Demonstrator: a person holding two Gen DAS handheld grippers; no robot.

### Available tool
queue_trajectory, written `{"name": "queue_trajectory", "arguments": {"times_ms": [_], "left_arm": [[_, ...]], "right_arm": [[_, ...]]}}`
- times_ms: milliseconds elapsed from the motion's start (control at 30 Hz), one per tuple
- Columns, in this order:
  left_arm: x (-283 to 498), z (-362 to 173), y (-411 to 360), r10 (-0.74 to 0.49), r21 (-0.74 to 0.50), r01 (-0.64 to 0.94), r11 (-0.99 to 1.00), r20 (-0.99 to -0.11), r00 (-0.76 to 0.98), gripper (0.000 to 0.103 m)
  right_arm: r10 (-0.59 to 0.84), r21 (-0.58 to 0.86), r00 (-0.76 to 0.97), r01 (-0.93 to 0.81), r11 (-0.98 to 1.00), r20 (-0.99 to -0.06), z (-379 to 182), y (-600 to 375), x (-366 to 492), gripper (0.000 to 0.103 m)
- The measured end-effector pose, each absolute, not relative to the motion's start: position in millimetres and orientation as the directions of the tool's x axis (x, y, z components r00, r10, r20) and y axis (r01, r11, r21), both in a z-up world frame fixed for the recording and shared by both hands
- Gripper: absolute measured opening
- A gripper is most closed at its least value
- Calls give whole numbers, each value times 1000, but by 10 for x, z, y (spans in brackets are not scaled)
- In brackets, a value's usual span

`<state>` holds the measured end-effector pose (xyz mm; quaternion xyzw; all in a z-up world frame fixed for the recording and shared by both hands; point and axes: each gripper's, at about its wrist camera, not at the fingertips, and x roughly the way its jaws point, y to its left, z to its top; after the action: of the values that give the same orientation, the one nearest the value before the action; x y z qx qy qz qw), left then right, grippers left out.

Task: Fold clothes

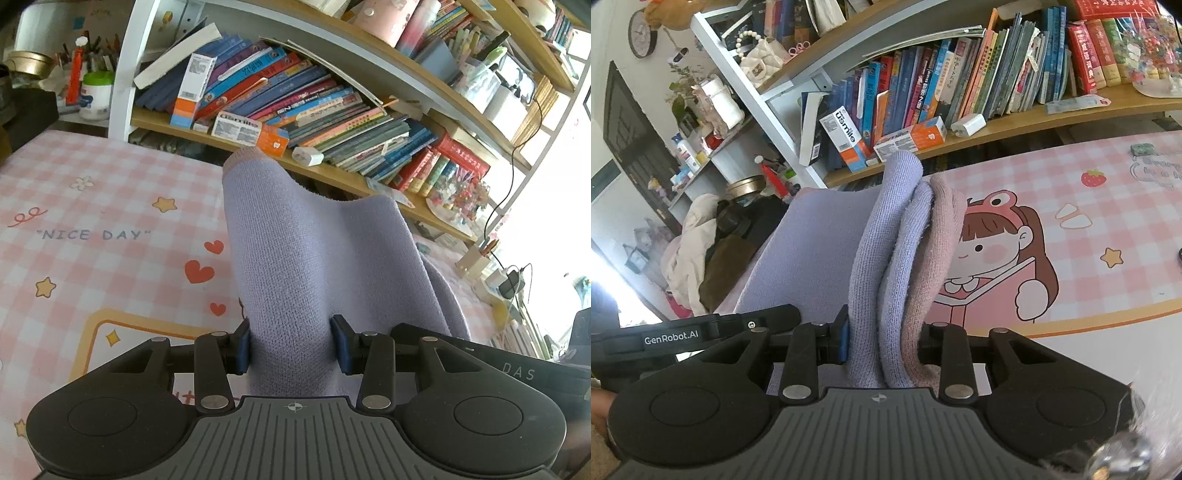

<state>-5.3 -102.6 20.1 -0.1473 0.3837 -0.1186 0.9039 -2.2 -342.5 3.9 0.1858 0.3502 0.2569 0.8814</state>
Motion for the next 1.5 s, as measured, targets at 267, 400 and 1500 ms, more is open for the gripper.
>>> {"name": "queue_trajectory", "arguments": {"times_ms": [267, 400, 1500], "left_arm": [[144, 170, -610, -378, -393, 132, 910, -655, 654, 41], [274, 186, -362, -404, -402, 158, 902, -652, 642, 41], [2071, -318, 1111, -382, -423, 115, 899, -626, 680, 41]], "right_arm": [[539, 485, 646, -284, 827, -541, 97, -3044, 53, 27], [520, 479, 660, -266, 837, -542, 149, -2813, 117, 27], [503, 447, 665, -273, 852, -553, -156, -1320, 2022, 27]]}}
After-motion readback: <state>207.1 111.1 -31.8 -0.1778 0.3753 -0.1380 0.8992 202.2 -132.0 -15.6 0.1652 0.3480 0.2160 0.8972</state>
